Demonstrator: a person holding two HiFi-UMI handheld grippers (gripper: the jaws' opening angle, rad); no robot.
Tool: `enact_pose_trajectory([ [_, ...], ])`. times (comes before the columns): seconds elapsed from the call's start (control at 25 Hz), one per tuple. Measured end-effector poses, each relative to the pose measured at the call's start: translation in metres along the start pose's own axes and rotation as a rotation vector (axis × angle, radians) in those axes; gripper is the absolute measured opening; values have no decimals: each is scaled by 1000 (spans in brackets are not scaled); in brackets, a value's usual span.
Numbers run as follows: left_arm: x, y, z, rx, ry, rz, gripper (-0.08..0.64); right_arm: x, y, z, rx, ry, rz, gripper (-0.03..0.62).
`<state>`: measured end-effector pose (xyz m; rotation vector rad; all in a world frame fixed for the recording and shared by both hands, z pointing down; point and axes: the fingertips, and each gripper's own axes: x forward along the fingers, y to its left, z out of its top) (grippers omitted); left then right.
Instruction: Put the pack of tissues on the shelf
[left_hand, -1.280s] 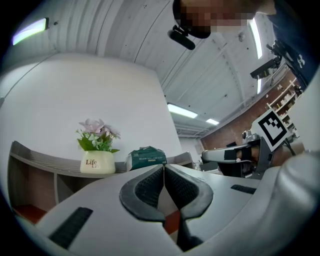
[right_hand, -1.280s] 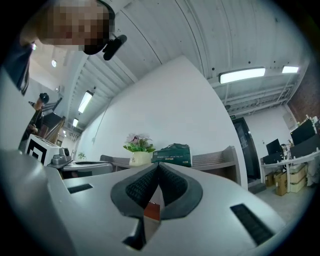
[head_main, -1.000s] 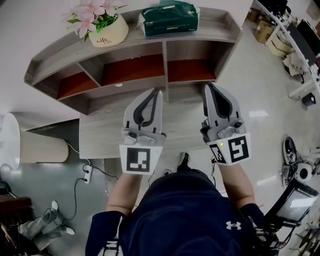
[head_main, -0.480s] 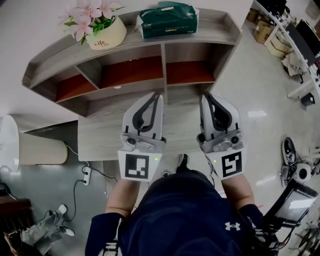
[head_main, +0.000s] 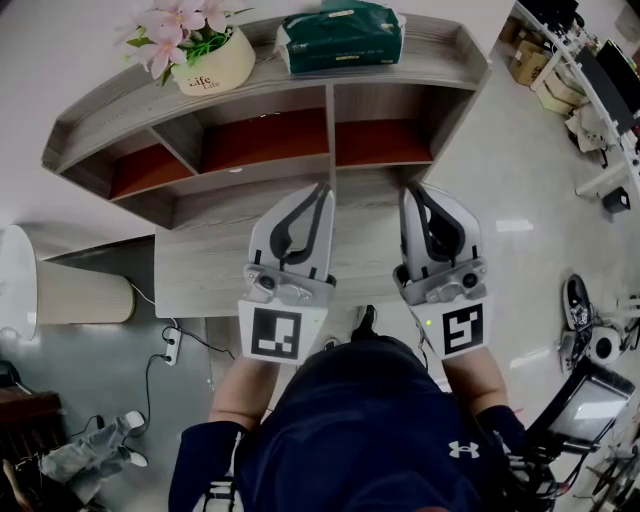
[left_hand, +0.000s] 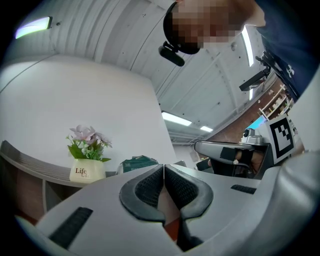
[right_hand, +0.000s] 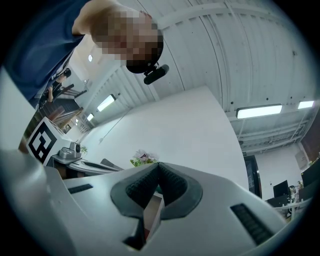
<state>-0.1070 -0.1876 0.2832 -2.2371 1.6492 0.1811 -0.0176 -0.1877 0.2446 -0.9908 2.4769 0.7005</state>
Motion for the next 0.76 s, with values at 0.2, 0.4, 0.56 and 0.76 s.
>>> enact_pose_trajectory([
  [0.2, 2, 2, -3, -3, 5, -1, 20, 3, -2, -4, 9, 7, -3, 9],
  [0.4, 3, 3, -5, -8, 9, 5, 20, 5, -3, -7, 19, 10, 3, 9],
  [0.56, 7, 5, -5, 18, 12, -1, 20, 8, -5, -8, 16, 6, 9, 9],
  [0.76, 11, 7, -9, 21, 18, 4, 20, 11, -8, -12, 21, 5, 11, 9],
])
